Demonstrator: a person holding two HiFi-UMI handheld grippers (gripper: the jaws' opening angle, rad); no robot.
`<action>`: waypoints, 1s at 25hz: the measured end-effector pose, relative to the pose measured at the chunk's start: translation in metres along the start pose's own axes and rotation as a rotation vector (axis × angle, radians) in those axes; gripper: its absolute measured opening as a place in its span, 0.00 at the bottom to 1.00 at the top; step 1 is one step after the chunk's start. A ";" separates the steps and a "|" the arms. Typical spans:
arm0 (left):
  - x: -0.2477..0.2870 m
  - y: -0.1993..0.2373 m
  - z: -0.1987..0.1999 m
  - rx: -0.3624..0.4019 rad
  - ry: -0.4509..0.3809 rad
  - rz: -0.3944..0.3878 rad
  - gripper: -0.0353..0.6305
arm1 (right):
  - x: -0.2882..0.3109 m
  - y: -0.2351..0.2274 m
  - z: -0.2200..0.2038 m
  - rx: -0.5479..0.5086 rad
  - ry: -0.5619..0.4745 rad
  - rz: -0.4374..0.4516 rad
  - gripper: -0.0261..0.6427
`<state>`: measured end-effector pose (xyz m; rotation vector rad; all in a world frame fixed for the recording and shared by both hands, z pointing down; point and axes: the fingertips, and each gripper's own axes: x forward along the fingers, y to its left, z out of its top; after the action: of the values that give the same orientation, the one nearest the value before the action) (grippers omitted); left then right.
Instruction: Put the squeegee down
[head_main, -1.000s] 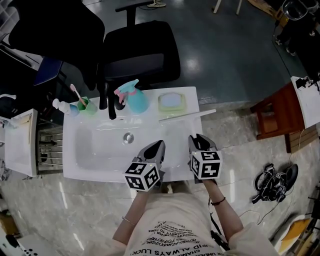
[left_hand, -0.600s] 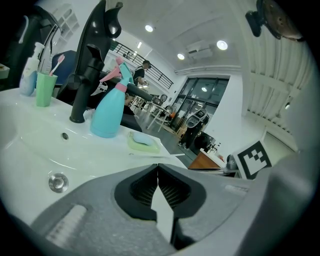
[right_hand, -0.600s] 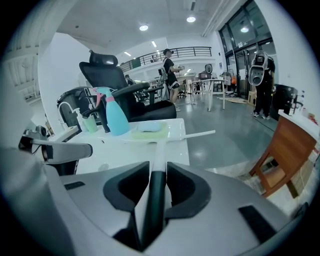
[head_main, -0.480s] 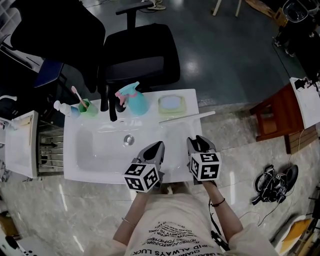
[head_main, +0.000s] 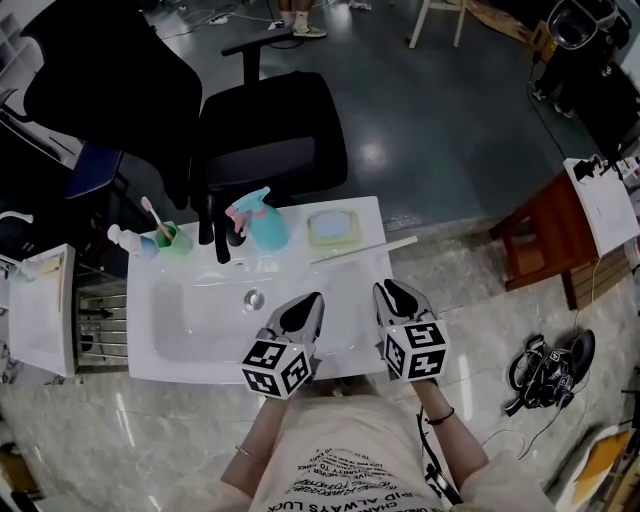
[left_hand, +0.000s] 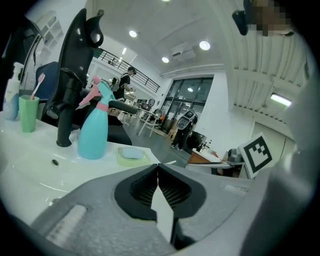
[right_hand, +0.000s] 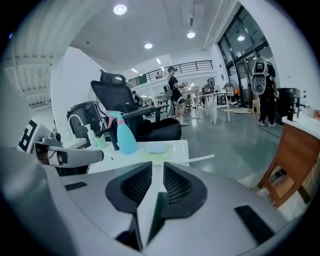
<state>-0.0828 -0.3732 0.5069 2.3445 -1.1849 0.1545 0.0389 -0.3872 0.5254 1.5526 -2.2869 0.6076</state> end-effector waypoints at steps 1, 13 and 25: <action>-0.001 -0.002 0.004 0.016 -0.007 -0.007 0.09 | -0.003 0.000 0.005 -0.006 -0.013 0.003 0.14; -0.019 -0.013 0.050 0.127 -0.145 -0.020 0.09 | -0.031 0.002 0.050 -0.011 -0.177 0.074 0.05; -0.039 -0.001 0.086 0.193 -0.253 0.052 0.09 | -0.051 -0.006 0.083 0.040 -0.293 0.087 0.05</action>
<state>-0.1161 -0.3865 0.4193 2.5606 -1.4068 -0.0115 0.0616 -0.3902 0.4306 1.6635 -2.5819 0.4762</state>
